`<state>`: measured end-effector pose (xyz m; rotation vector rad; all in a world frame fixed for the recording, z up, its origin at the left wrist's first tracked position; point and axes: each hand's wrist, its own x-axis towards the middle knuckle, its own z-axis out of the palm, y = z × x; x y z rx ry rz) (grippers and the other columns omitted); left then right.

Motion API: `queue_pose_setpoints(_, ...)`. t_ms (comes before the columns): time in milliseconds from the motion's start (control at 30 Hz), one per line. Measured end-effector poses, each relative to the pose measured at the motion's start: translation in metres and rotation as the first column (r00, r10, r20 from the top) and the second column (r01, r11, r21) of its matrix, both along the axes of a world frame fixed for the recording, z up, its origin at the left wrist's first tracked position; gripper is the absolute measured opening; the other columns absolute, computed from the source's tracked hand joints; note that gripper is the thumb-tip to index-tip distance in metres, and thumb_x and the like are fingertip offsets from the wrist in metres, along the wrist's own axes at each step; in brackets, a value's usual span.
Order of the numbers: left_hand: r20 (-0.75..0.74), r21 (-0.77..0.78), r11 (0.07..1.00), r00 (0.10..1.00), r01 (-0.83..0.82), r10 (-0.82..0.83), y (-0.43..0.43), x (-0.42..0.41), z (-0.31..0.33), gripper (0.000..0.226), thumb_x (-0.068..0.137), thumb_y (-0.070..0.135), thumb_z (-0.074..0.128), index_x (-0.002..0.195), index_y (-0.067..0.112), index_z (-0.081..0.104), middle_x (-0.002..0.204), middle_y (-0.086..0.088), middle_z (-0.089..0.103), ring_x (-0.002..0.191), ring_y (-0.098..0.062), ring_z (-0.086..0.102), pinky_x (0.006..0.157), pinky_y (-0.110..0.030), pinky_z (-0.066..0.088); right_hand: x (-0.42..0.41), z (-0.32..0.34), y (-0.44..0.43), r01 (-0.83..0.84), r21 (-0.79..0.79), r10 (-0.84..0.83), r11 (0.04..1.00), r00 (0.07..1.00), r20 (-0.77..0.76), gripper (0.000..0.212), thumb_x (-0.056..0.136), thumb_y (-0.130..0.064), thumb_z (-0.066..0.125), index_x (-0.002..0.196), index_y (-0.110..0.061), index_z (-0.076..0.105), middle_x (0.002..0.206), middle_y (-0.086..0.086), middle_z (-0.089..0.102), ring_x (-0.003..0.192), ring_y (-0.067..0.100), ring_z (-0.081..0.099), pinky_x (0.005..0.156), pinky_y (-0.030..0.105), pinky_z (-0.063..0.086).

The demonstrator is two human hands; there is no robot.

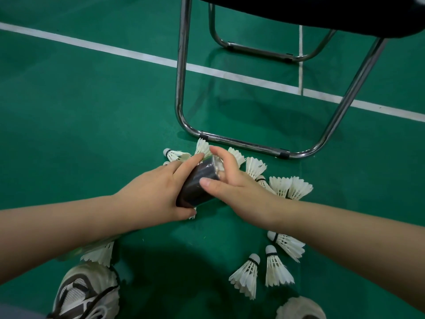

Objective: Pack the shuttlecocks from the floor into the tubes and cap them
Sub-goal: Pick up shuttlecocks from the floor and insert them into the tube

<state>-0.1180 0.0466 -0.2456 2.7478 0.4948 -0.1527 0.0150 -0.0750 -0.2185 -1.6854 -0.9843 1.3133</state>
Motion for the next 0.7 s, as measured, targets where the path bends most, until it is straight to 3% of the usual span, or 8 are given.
queue_pose_setpoints(67, -0.001, -0.011, 1.000, 1.000, -0.003, 0.003, 0.000, 0.002, 0.001, 0.107, 0.072, 0.054, 0.067, 0.147, 0.030, -0.006, 0.141, 0.002, 0.037, 0.119, -0.017, 0.046, 0.091, -0.023, 0.036, 0.001, -0.002, -0.002, 0.090, 0.024, -0.090, 0.996, 0.996, 0.024, 0.071, 0.083, -0.036, 0.056, 0.141, -0.031, 0.014, 0.099, -0.015, 0.065, 0.098, -0.002, 0.058, 0.089, 0.017, 0.042)
queue_pose_setpoints(167, 0.038, -0.027, 1.000, 0.999, -0.013, 0.014, 0.001, 0.004, 0.001, 0.106, 0.072, 0.053, 0.069, 0.147, 0.029, -0.002, 0.141, 0.001, 0.038, 0.116, -0.018, 0.048, 0.088, -0.023, 0.037, 0.007, -0.002, -0.006, 0.235, 0.069, -0.243, 0.969, 0.960, 0.141, 0.037, 0.087, -0.022, 0.058, 0.117, -0.028, 0.037, 0.092, -0.011, 0.065, 0.082, 0.001, 0.058, 0.076, 0.022, 0.041)
queue_pose_setpoints(300, 0.035, -0.013, 1.000, 0.999, -0.014, 0.015, 0.000, 0.004, -0.004, 0.106, 0.070, 0.052, 0.070, 0.146, 0.032, 0.000, 0.133, -0.001, 0.045, 0.110, -0.020, 0.052, 0.084, -0.027, 0.041, 0.009, -0.008, -0.011, -0.028, -0.054, 0.040, 0.998, 0.970, 0.239, 0.032, 0.077, -0.024, 0.062, 0.109, -0.018, 0.059, 0.104, 0.005, 0.067, 0.094, 0.021, 0.062, 0.084, 0.038, 0.050)
queue_pose_setpoints(467, 0.025, 0.030, 0.987, 0.987, 0.157, -0.158, -0.007, 0.005, -0.014, 0.101, 0.060, 0.057, 0.059, 0.142, 0.032, 0.006, 0.108, -0.003, 0.058, 0.086, -0.024, 0.061, 0.068, -0.032, 0.053, 0.014, -0.023, -0.007, -0.232, -0.274, 0.262, 0.933, 0.962, 0.078, 0.036, 0.076, -0.012, 0.068, 0.111, -0.006, 0.062, 0.110, 0.019, 0.064, 0.104, 0.034, 0.059, 0.091, 0.045, 0.049)
queue_pose_setpoints(533, -0.010, 0.038, 0.979, 0.980, 0.201, -0.201, -0.008, 0.007, -0.018, 0.102, 0.061, 0.056, 0.061, 0.142, 0.032, 0.005, 0.108, -0.003, 0.058, 0.086, -0.024, 0.062, 0.069, -0.033, 0.054, 0.014, -0.028, -0.010, -0.262, -0.262, 0.271, 0.929, 0.963, -0.004, 0.038, 0.073, -0.018, 0.069, 0.108, -0.007, 0.062, 0.111, 0.018, 0.064, 0.105, 0.032, 0.059, 0.095, 0.042, 0.048)
queue_pose_setpoints(600, -0.002, 0.013, 0.987, 0.987, 0.162, -0.162, -0.004, 0.012, -0.020, 0.104, 0.065, 0.053, 0.067, 0.140, 0.037, -0.003, 0.118, -0.003, 0.054, 0.096, -0.024, 0.059, 0.079, -0.034, 0.051, 0.019, -0.027, -0.009, -0.111, -0.146, 0.106, 0.983, 0.994, -0.037, 0.029, 0.074, -0.030, 0.061, 0.095, -0.010, 0.065, 0.098, 0.009, 0.066, 0.092, 0.019, 0.061, 0.086, 0.029, 0.050)
queue_pose_setpoints(633, 0.005, -0.010, 0.993, 0.993, 0.118, -0.118, -0.001, 0.015, -0.021, 0.104, 0.067, 0.053, 0.069, 0.139, 0.039, -0.005, 0.124, -0.002, 0.050, 0.101, -0.023, 0.056, 0.083, -0.034, 0.049, 0.025, -0.028, -0.007, 0.027, -0.079, -0.025, 0.996, 0.999, 0.025, 0.026, 0.082, -0.031, 0.055, 0.087, -0.008, 0.065, 0.087, 0.005, 0.065, 0.082, 0.013, 0.059, 0.080, 0.023, 0.049)
queue_pose_setpoints(700, -0.006, -0.025, 0.999, 0.999, 0.044, -0.044, 0.006, 0.018, -0.022, 0.106, 0.069, 0.053, 0.069, 0.143, 0.037, -0.005, 0.131, -0.001, 0.045, 0.106, -0.021, 0.054, 0.087, -0.031, 0.045, 0.047, -0.036, -0.001, 0.337, 0.012, -0.336, 0.941, 0.932, 0.136, 0.030, 0.093, -0.025, 0.045, 0.072, -0.011, 0.061, 0.073, -0.002, 0.063, 0.072, 0.010, 0.057, 0.080, 0.024, 0.045)
